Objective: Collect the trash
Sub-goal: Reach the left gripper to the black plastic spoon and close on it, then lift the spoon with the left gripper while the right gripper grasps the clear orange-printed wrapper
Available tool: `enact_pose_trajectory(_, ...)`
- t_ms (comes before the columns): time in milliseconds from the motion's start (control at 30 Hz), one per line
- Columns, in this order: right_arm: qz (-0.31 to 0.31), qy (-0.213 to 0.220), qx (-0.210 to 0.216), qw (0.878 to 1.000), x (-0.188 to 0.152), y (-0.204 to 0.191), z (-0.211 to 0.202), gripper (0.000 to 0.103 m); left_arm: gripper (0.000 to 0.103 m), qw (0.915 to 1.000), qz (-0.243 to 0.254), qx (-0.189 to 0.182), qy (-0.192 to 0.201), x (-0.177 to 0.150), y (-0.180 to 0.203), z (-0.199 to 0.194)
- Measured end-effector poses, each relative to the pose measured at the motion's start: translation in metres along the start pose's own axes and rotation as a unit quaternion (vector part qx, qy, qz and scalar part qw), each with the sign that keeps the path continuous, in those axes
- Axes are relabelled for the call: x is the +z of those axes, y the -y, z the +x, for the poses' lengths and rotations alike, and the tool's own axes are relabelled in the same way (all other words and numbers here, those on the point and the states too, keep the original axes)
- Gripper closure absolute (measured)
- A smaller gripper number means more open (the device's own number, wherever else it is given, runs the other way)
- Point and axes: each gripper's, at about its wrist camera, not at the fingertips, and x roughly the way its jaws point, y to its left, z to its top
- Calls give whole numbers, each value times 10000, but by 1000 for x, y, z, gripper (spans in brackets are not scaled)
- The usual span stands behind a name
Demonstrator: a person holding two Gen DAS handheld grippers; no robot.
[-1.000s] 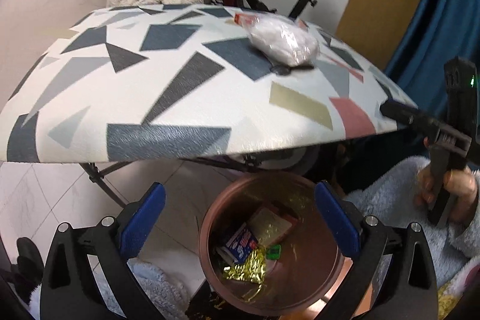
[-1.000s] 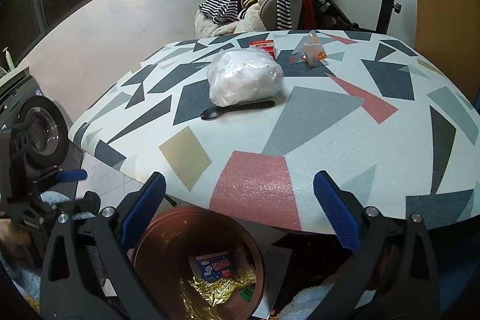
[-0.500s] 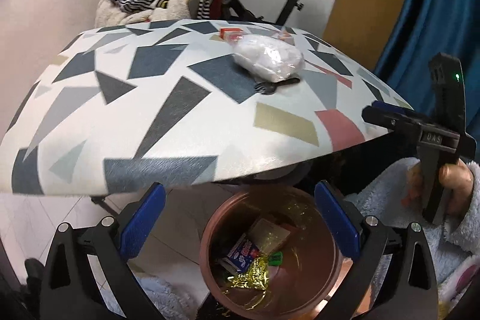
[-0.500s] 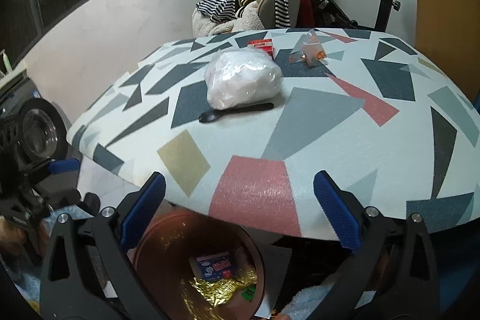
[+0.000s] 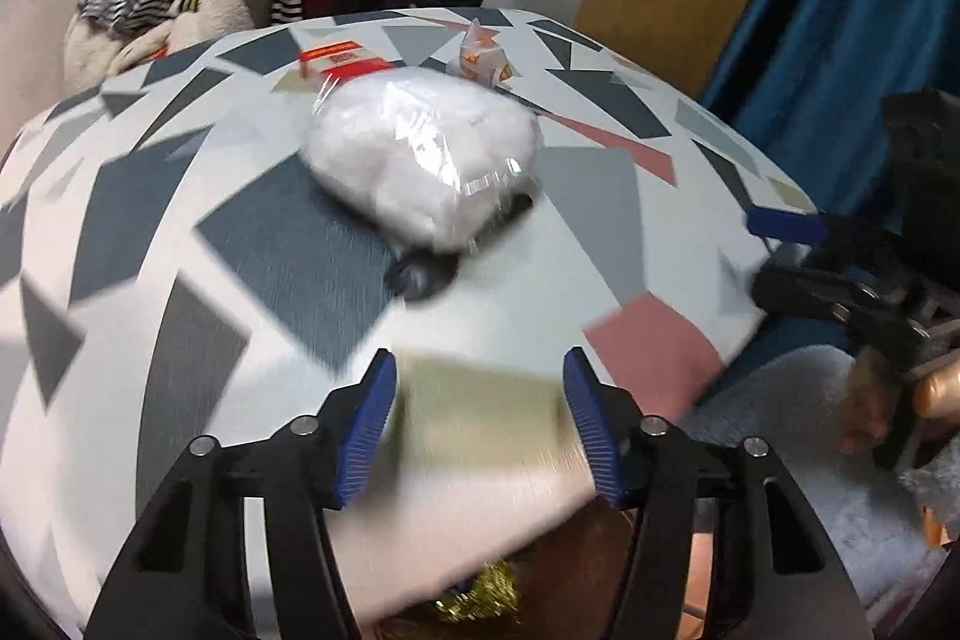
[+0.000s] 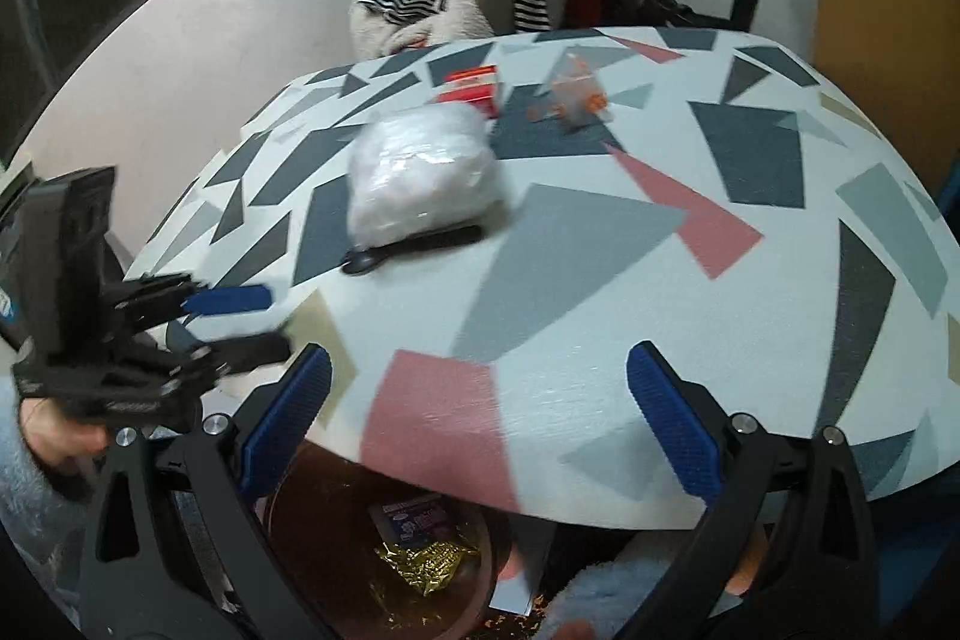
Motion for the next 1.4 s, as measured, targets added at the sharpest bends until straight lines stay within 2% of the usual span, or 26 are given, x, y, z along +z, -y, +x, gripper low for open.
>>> enact_pose_trajectory(200, 331, -2, -99, 9994, -2, 30, 0, 6, 59, 9992, 343, 68, -170, 35, -5, 30)
enact_pose_trajectory(367, 592, 76, -155, 9981, -5, 50, -1, 6, 61, 9968, 689, 202, -341, 43, -1, 48)
enact_pose_trajectory(500, 658, 97, -145, 9977, -5, 55, 0, 6, 68, 9978, 505, 229, -369, 46, -8, 55)
enact_pose_trajectory(533, 664, 86, -138, 9977, -5, 56, 1, 6, 74, 9978, 491, 257, -377, 46, -8, 54)
enact_pose_trajectory(600, 645, 81, -134, 9978, -4, 56, 1, 6, 78, 9973, 523, 288, -416, 42, -8, 50)
enact_pose_trajectory(733, 586, 106, -90, 9982, -5, 54, -1, 6, 78, 9964, 609, 160, -566, 25, -1, 37)
enact_pose_trajectory(867, 558, 97, -67, 9984, -4, 52, 3, 6, 78, 9967, 438, 11, -690, 11, 2, 26)
enact_pose_trajectory(1033, 545, 41, -46, 9985, -3, 47, 5, 6, 78, 9941, 804, 238, -692, 13, 17, 32)
enact_pose_trajectory(1400, 586, 51, -109, 9982, -2, 54, 4, 6, 79, 9902, 1238, 177, -629, 21, 34, 43)
